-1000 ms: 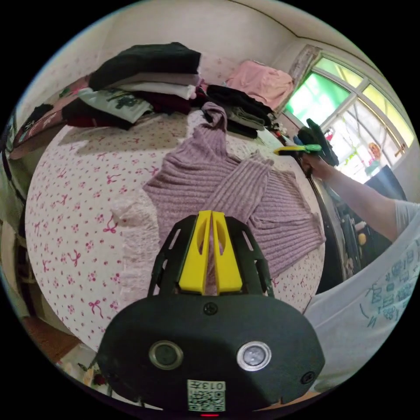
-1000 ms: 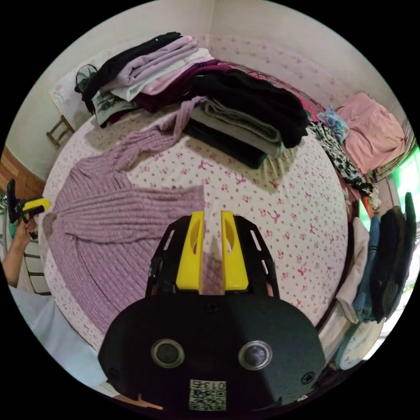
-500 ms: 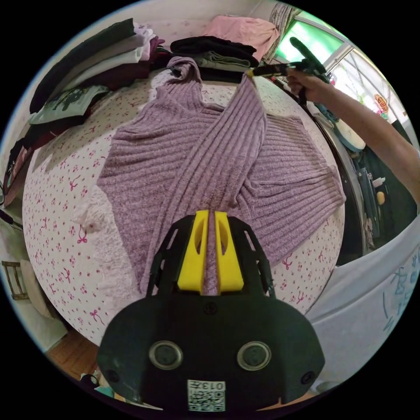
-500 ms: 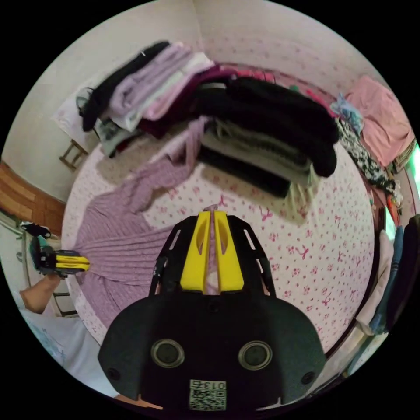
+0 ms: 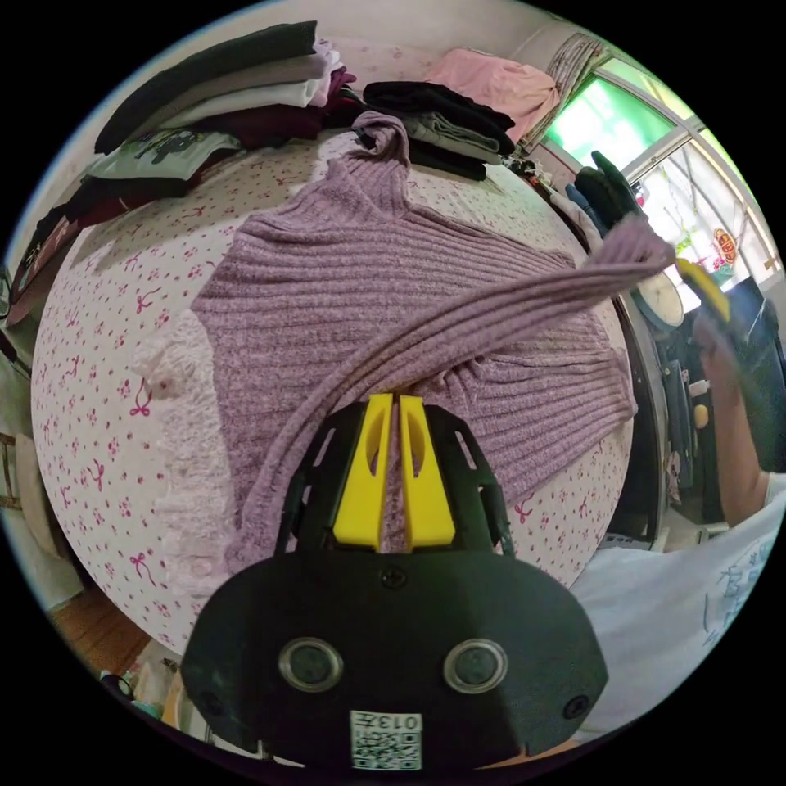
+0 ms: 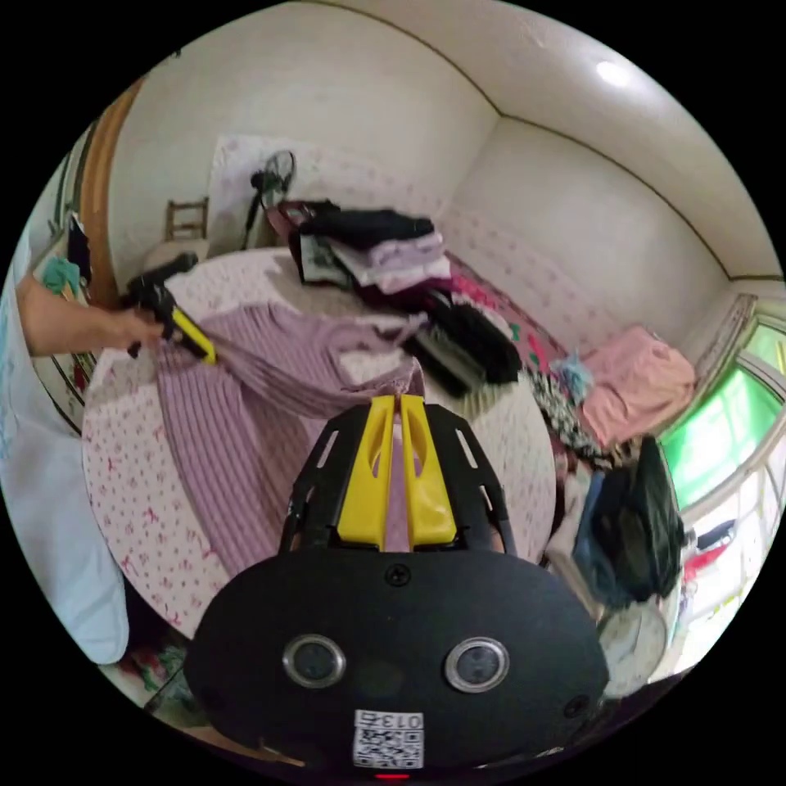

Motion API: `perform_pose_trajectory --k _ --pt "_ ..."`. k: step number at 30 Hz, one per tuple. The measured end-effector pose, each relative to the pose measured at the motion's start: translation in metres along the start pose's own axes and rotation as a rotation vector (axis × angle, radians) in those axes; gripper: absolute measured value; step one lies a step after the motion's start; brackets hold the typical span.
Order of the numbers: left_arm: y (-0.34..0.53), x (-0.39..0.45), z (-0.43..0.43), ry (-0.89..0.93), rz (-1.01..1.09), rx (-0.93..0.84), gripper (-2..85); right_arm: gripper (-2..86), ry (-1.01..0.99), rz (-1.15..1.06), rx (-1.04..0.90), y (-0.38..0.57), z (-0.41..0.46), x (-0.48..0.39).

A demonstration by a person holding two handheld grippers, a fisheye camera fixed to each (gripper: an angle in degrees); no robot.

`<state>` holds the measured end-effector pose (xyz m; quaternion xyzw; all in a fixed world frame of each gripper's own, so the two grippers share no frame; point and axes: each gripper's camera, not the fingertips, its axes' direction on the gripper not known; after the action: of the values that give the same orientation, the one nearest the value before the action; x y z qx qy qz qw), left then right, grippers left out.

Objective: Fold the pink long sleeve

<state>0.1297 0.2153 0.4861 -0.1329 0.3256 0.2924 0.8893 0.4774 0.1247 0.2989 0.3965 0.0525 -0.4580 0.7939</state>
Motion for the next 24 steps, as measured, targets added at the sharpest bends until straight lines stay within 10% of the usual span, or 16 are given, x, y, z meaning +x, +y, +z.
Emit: perform_pose_trajectory --k 8,24 --pt "0.025 0.002 0.001 0.056 -0.058 0.025 0.2 1.5 0.008 0.266 -0.373 0.13 0.015 -0.048" --pt "0.091 0.092 -0.021 -0.381 0.261 0.15 10.7 7.3 -0.225 0.538 -0.385 0.176 -0.014 -0.019"
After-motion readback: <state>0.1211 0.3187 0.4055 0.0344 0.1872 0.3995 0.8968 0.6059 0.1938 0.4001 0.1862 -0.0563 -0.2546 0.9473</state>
